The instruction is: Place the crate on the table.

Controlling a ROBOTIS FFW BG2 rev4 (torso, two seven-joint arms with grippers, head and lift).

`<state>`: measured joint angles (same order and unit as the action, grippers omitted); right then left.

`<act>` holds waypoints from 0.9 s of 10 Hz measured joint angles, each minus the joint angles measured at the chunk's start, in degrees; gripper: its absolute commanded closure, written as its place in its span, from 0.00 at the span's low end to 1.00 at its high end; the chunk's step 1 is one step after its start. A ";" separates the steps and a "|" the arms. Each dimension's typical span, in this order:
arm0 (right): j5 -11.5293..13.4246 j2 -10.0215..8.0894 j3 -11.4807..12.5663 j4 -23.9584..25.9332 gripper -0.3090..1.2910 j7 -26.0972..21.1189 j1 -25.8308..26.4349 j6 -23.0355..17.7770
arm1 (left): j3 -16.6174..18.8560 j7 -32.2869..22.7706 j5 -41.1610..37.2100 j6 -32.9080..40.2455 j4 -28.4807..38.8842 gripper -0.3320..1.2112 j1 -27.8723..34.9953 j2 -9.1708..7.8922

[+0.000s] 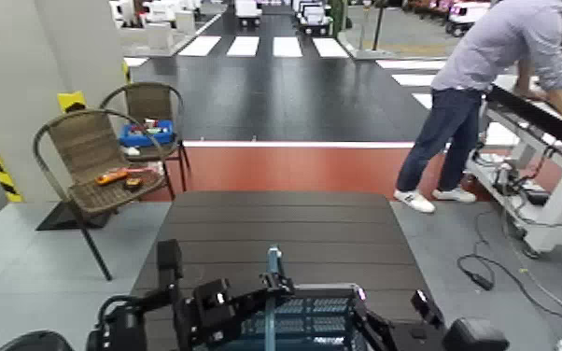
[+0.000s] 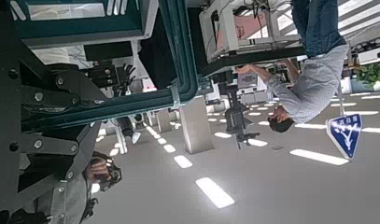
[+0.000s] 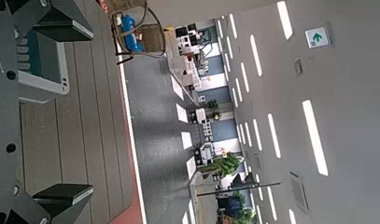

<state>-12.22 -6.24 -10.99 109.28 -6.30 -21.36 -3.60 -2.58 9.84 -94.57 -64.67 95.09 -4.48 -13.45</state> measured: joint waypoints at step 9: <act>-0.17 -0.26 0.02 -0.37 0.29 0.06 0.26 -0.36 | -0.92 -0.25 0.02 0.33 -1.56 0.99 -1.36 -0.18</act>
<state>-12.38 -6.50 -10.97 108.91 -6.24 -21.10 -3.96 -3.50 9.59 -94.55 -64.34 93.53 -5.84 -13.62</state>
